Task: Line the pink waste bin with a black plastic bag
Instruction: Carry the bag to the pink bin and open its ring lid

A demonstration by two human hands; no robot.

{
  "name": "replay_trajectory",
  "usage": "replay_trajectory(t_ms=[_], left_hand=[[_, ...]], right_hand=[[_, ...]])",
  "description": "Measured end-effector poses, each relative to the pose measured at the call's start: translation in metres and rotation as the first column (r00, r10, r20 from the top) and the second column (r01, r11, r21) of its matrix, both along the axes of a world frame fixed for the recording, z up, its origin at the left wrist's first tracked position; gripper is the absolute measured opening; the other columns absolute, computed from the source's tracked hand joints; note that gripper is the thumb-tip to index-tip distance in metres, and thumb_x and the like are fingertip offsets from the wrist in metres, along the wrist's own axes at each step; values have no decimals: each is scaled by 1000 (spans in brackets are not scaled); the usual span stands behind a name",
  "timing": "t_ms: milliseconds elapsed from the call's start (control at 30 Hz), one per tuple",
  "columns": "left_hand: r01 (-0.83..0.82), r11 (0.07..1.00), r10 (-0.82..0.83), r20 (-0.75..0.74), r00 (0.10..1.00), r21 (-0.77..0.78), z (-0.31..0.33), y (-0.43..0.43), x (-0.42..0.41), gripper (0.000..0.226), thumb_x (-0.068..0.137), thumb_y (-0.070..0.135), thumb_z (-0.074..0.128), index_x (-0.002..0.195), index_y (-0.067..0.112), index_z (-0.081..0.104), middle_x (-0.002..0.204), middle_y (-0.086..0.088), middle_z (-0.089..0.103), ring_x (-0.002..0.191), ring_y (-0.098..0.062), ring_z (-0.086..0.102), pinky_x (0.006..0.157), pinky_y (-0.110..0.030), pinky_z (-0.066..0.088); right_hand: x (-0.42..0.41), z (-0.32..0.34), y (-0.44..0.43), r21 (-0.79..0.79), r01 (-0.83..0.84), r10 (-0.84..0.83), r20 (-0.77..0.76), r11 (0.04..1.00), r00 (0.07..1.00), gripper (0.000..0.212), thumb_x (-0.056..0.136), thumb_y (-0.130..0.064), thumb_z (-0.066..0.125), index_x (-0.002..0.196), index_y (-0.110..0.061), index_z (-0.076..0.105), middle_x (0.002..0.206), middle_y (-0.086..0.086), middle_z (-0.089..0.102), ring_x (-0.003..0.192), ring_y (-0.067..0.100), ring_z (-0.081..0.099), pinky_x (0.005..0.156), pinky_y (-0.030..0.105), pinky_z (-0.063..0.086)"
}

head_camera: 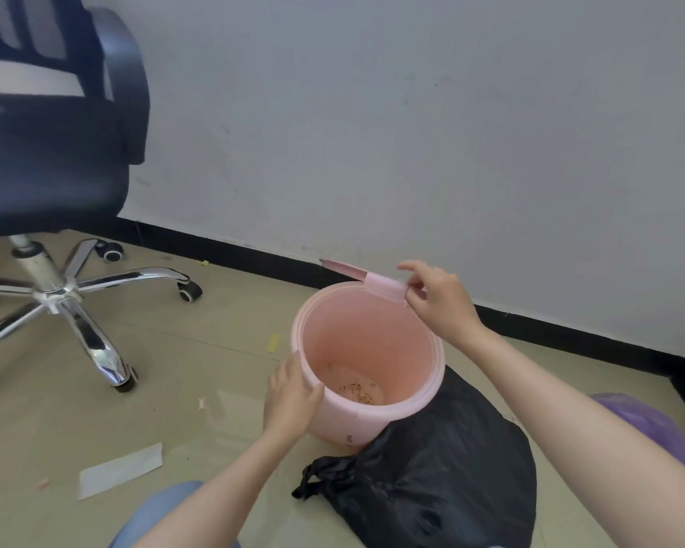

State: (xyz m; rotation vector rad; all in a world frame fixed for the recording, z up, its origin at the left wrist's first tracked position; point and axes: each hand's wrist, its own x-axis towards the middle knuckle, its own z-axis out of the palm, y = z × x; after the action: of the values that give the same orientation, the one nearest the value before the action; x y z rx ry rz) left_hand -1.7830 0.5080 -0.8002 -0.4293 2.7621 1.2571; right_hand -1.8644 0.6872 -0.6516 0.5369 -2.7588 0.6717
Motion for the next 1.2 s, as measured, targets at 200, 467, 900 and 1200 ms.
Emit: replay_trajectory(t_ms=[200,467,900,1200], left_hand=[[486,772,-448,192,873,-410,-10,-5,4,66,93,51,28,146,25,-3,155,-8,-18,142,-27,-19,117,-42,-2],[535,758,-473,250,845,-373,-9,-4,5,62,93,52,27,146,31,2,154,-7,-24,140,-26,-24,117,-43,5],[566,725,-455,344,821,-391,-1,-1,11,72,85,66,21,145,32,0,153,-8,-24,140,-28,-23,117,-43,5],[556,722,-444,341,829,-411,-1,4,6,68,92,55,29,145,32,-7,152,-9,-26,140,-29,-22,117,-44,2]], right_hand=[[-21,-3,15,-118,222,-237,-139,968,962,12,88,-13,58,91,-2,60,91,14,65,82,27,55,64,31,37],[-35,-21,34,-81,379,-386,-296,922,874,18,94,-9,45,100,-2,60,97,17,66,92,35,55,74,35,33],[-75,1,44,-283,367,-344,130,886,930,47,89,8,29,133,-6,40,139,17,43,125,31,43,101,33,34],[-64,-61,58,42,282,-271,445,958,853,56,89,-4,38,144,-11,27,151,14,30,139,33,26,114,40,23]])
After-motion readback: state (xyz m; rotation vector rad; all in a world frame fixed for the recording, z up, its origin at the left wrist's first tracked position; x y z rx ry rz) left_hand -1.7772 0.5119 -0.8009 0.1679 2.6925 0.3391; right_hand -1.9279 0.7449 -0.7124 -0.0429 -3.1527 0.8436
